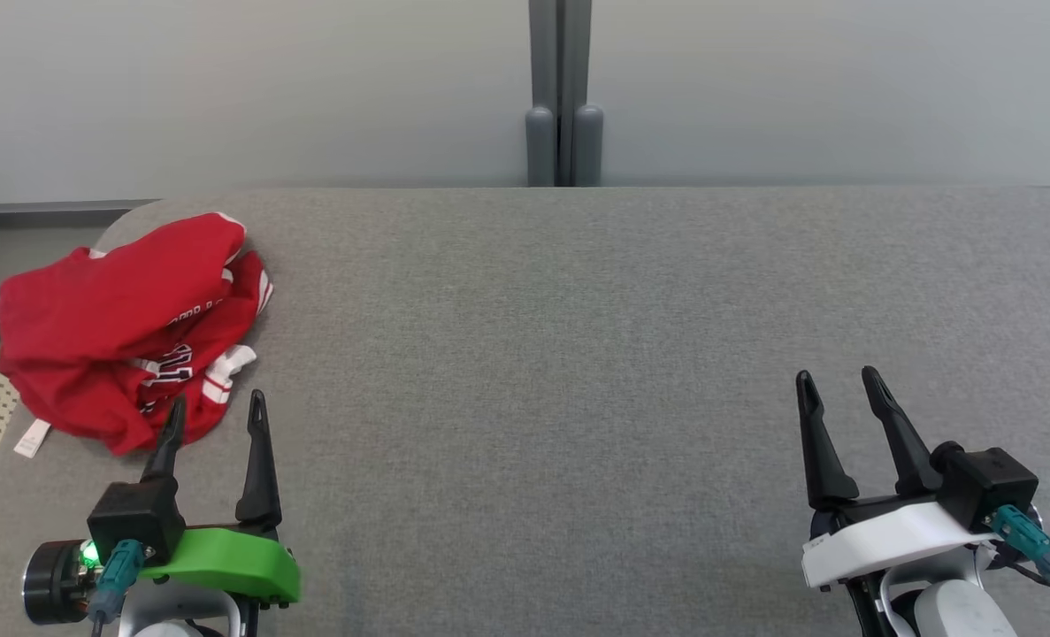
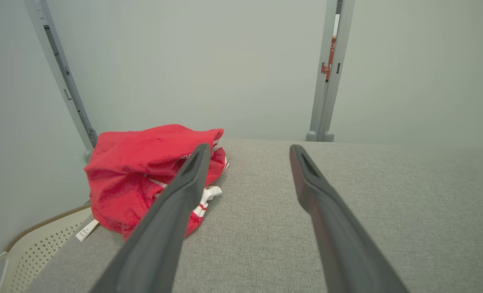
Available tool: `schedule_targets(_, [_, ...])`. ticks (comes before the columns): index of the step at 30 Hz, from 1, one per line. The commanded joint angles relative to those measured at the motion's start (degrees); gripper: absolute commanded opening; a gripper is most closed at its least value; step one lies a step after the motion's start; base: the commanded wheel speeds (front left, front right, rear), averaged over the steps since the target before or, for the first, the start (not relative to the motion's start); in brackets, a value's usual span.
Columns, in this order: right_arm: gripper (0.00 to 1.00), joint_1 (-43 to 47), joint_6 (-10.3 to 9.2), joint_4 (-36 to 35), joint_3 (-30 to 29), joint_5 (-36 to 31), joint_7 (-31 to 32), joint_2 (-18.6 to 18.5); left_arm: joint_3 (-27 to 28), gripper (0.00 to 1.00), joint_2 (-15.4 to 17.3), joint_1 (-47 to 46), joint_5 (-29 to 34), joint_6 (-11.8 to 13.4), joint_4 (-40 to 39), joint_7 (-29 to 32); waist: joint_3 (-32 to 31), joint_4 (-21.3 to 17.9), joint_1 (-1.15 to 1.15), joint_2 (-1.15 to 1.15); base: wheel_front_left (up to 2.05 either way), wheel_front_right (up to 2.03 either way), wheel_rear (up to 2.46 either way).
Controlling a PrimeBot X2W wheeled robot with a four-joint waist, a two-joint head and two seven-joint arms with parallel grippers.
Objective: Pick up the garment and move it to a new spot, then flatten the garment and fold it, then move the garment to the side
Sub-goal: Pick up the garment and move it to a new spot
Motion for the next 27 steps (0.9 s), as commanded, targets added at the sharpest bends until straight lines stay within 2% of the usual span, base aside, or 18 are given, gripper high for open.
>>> schedule_targets(1, [1.0, 0.4, 0.15, 0.0, 0.0, 0.3, -0.2, -0.2, 0.0, 1.0, 0.4, -0.5, 0.0, 0.3, 0.1, -0.3, -0.1, 2.2, 0.0, 0.0, 0.0, 0.0, 0.0])
schedule_targets(27, [1.0, 0.5, 0.1, 1.0, 0.4, 0.9, -0.7, -0.2, 0.3, 1.0, 1.9, 0.3, -1.6, 1.3, 0.3, -0.4, 0.3, 16.2, 0.0, 0.0, 0.0, 0.0, 0.0])
